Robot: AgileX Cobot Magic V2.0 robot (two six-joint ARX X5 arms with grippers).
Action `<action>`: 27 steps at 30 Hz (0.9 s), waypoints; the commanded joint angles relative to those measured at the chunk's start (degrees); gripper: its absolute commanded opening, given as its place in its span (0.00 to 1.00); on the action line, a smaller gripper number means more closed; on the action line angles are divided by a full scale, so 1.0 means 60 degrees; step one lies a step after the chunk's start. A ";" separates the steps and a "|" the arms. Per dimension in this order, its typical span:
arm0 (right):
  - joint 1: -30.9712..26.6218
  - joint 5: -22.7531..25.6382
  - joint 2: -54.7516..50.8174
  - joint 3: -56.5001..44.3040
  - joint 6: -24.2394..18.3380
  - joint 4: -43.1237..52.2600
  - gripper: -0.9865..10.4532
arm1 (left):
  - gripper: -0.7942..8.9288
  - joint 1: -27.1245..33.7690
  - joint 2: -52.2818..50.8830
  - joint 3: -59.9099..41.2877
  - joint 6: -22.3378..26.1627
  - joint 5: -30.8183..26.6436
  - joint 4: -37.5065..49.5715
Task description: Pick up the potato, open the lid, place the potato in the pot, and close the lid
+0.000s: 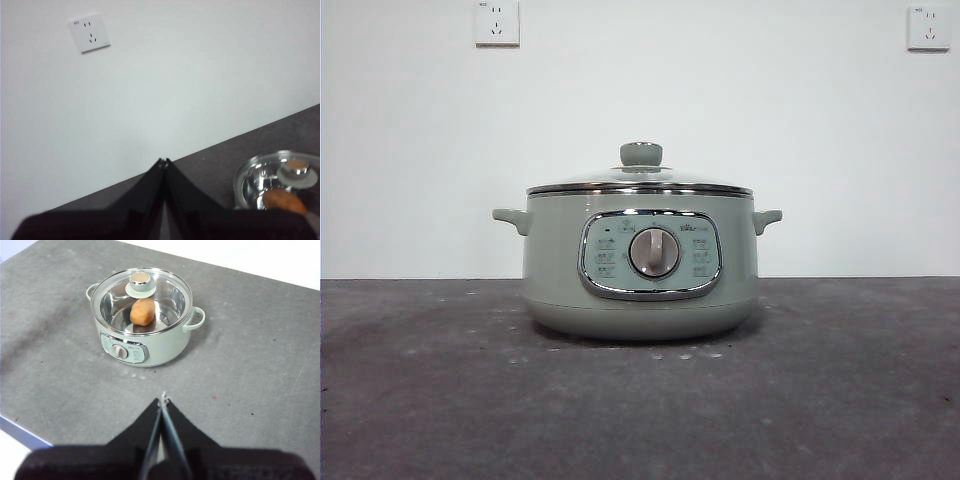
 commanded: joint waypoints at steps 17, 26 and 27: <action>0.0000 0.0007 0.0004 -0.0076 0.0106 -0.0233 0.09 | 0.08 0.0029 -0.4794 -0.8659 -0.0645 -0.1832 0.3362; 0.0000 0.0007 0.0004 -0.0076 0.0106 -0.0233 0.09 | 0.08 0.0029 -0.6451 -1.0546 -0.1220 -0.2029 0.3362; 0.0000 0.0007 0.0004 -0.0076 0.0106 -0.0233 0.09 | 0.08 0.0029 -0.6543 -1.0695 -0.1308 -0.2051 0.3362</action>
